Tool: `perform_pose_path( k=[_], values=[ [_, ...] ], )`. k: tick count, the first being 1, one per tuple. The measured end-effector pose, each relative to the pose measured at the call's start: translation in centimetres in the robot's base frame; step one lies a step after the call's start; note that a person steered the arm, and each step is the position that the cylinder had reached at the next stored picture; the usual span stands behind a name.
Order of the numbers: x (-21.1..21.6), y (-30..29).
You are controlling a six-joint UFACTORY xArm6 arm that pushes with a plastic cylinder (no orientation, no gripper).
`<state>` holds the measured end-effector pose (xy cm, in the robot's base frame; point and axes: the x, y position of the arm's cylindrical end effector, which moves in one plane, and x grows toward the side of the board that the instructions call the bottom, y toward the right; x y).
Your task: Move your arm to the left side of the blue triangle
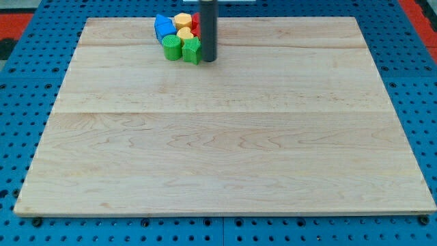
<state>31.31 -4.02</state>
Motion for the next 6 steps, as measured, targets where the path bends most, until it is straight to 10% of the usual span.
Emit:
perform_pose_path(
  k=[2,4,6],
  values=[
    [4.3,-7.0],
    [-5.2,-17.3],
    [-12.2,-12.3]
  ],
)
